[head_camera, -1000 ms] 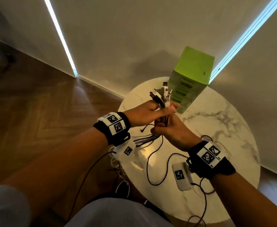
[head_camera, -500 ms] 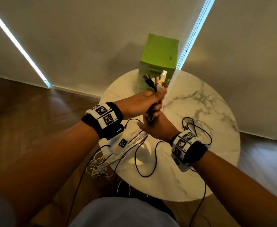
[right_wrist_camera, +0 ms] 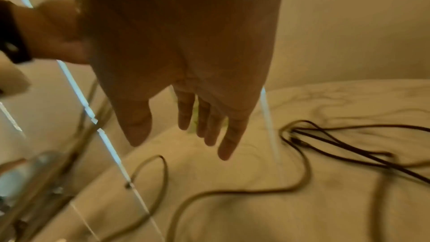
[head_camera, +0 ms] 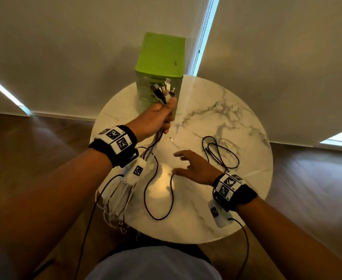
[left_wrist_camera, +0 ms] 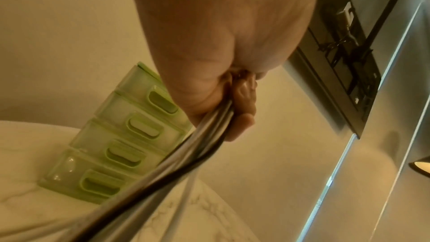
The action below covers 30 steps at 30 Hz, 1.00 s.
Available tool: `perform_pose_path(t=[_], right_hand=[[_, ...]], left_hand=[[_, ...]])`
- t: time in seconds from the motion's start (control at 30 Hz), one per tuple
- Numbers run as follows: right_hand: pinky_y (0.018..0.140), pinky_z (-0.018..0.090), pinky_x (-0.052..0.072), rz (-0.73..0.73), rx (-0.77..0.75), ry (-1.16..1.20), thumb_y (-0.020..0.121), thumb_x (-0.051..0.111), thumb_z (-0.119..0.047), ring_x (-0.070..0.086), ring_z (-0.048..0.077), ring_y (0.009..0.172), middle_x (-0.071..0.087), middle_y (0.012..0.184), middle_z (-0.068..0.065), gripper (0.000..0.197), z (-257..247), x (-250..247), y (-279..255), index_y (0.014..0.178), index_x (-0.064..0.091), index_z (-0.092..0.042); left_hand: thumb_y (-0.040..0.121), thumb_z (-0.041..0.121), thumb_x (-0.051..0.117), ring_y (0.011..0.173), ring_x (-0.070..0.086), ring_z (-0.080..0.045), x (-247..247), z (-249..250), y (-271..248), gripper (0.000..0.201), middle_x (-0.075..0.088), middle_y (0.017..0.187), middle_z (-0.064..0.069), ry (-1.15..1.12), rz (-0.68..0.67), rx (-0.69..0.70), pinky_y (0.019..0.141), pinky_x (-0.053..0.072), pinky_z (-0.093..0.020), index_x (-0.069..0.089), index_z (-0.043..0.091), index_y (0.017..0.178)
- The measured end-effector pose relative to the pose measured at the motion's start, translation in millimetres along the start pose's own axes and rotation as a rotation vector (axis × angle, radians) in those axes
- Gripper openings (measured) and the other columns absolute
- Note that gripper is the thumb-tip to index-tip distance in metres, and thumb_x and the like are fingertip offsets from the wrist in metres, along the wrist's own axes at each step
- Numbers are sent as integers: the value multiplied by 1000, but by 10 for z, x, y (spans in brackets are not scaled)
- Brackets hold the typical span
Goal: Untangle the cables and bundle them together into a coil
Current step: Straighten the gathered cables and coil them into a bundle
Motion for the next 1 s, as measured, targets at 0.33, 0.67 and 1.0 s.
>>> perform_pose_path(t=[0.33, 0.67, 1.0], right_hand=[[82, 30, 42, -81, 344, -398, 97, 62, -29, 61, 32, 108, 63, 112, 12, 17, 1563, -616, 80, 103, 61, -13], [95, 43, 45, -104, 122, -472, 92, 62, -31, 54, 36, 113, 53, 123, 14, 40, 839, -224, 1011, 125, 50, -13], [80, 45, 53, 238, -35, 44, 105, 46, -33, 65, 31, 79, 67, 85, 3, 24, 292, -828, 849, 99, 60, -15]], left_hand=[[108, 43, 36, 54, 30, -11, -152, -246, 233, 37, 26, 62, 7, 20, 119, -69, 57, 38, -28, 32, 24, 77], [108, 40, 37, 53, 32, -11, -57, -615, 210, 37, 28, 63, 6, 6, 217, -154, 56, 38, -26, 33, 22, 76], [104, 39, 51, 57, 29, -10, -126, -761, 78, 28, 29, 70, 4, -136, 320, -129, 57, 31, -27, 39, 22, 85]])
Point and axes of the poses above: each hand's wrist, its own y-axis towards the middle knuckle, its own x-axis out of the palm, z = x × y, the point moved 9 cm from there along y, towards the middle knuckle
